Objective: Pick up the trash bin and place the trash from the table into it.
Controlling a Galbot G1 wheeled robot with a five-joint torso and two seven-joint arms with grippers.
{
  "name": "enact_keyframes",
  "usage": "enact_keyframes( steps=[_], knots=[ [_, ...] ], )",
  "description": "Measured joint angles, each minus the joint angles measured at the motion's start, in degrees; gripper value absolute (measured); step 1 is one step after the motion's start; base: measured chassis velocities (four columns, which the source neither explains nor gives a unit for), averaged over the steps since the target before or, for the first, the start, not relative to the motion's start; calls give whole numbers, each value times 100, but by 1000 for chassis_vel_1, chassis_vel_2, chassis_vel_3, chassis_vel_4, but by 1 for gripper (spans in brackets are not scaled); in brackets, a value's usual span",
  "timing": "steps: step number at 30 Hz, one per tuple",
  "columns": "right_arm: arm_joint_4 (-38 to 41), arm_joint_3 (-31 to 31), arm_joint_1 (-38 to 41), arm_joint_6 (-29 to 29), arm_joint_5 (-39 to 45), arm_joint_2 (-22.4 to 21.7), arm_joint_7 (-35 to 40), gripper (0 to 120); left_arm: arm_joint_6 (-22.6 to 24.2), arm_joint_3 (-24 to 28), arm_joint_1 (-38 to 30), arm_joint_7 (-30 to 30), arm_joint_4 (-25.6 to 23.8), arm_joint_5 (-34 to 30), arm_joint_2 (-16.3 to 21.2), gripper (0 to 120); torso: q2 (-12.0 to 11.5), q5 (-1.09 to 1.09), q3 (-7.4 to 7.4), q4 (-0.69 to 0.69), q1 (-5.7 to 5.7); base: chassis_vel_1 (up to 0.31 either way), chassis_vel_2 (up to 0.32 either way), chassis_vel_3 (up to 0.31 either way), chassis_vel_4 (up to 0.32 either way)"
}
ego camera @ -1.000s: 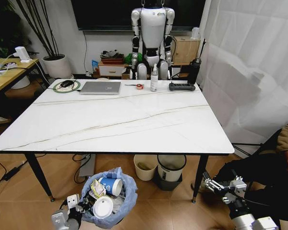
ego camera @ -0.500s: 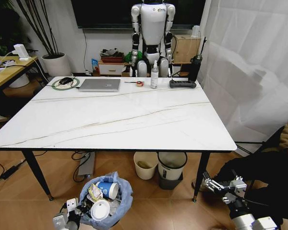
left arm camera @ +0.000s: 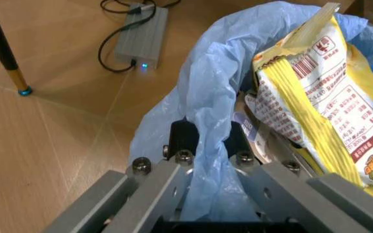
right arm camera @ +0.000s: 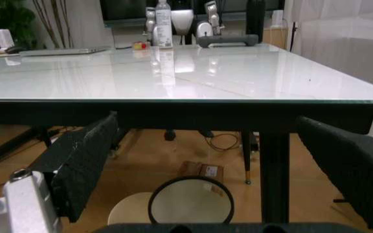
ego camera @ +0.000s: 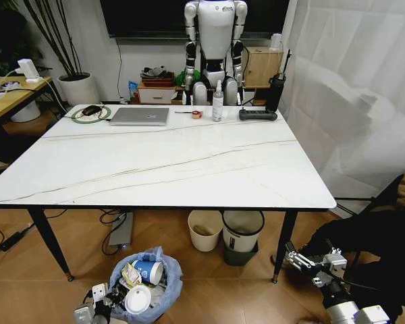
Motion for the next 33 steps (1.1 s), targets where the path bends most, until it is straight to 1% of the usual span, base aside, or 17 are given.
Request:
enact_keyframes(
  steps=[5,6,15,33],
  knots=[
    [0,0,0,0,0,0,0,100,-3,-9,-57,19,121,31,-38,0,-158,0,-88,0,-69,0,0,0,0],
    [0,0,0,0,0,0,0,100,-3,-9,-57,19,121,31,-38,0,-158,0,-88,0,-69,0,0,0,0],
    [0,0,0,0,0,0,0,100,-13,-58,-35,23,76,41,-51,0,-421,0,-237,0,-185,0,0,0,0],
    [0,0,0,0,0,0,0,100,-51,-72,-44,37,195,102,-128,0,-893,0,-504,0,-389,0,0,0,0]
  ],
)
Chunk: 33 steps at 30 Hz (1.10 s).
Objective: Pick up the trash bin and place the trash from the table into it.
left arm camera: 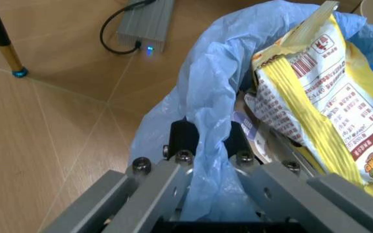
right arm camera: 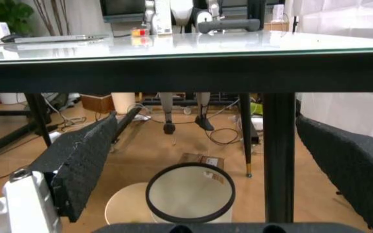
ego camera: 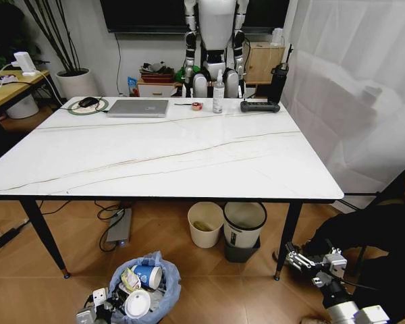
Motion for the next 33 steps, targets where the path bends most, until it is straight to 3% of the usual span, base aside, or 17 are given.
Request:
enact_keyframes(
  steps=[33],
  knots=[
    [0,0,0,0,0,0,0,100,-40,-30,-26,30,119,51,-53,0,-844,0,-491,0,-352,0,0,0,0]
  ],
)
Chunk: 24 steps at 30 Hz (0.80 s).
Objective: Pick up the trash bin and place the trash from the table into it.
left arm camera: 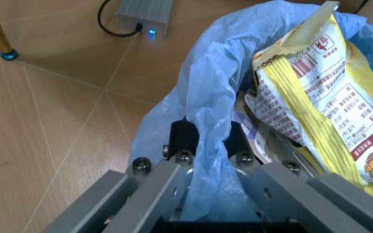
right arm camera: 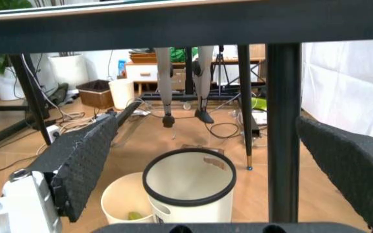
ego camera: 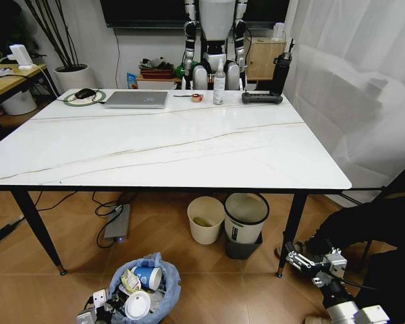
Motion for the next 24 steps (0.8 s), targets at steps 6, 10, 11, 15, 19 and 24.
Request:
enact_keyframes(
  steps=[6,10,11,15,19,24],
  knots=[
    [0,0,0,0,0,0,0,100,-13,-1,-11,4,22,4,-4,0,-144,0,-86,0,-57,0,0,0,0],
    [0,0,0,0,0,0,0,100,-32,5,-22,10,53,16,-15,0,-258,0,-152,0,-107,0,0,0,0],
    [0,0,0,0,0,0,0,100,-33,6,-23,11,55,18,-15,0,-264,0,-156,0,-109,0,0,0,0],
    [0,0,0,0,0,0,0,100,-69,12,-45,13,94,35,-24,0,-366,0,-217,0,-151,0,0,0,0],
    [0,0,0,0,0,0,0,100,-137,20,-78,18,153,46,-36,0,-463,0,-275,0,-189,0,0,0,0],
    [0,0,0,0,0,0,0,100,-288,30,-134,70,289,86,-63,0,-551,0,-324,0,-226,0,0,0,0]
  ],
)
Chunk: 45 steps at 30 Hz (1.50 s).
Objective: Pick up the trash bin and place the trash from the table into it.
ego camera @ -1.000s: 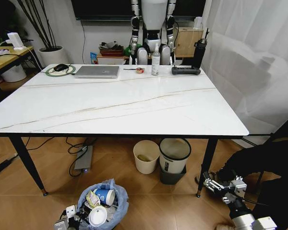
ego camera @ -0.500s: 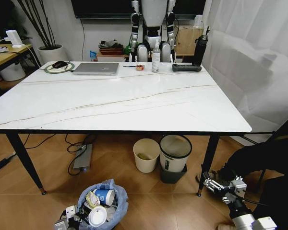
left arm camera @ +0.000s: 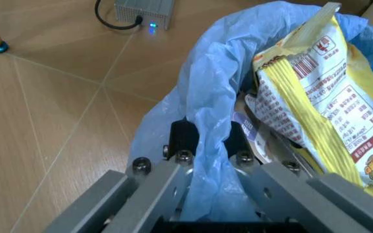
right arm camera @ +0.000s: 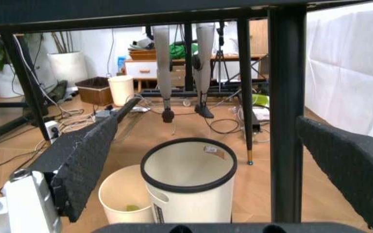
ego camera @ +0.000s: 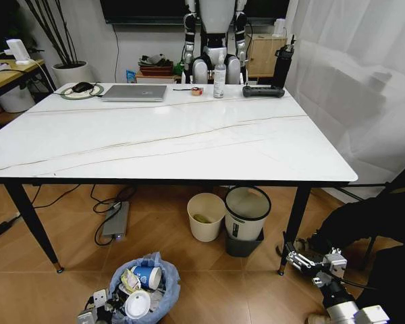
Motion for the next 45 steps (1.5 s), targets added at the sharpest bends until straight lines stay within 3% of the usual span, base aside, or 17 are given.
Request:
enact_keyframes(
  steps=[17,45],
  knots=[
    [0,0,0,0,0,0,0,100,-264,-17,-225,155,578,41,-89,0,20,0,15,0,4,0,0,0,0],
    [0,0,0,0,0,0,0,100,-386,-72,-290,290,857,35,-136,2,55,0,34,0,19,0,0,0,0]
  ],
)
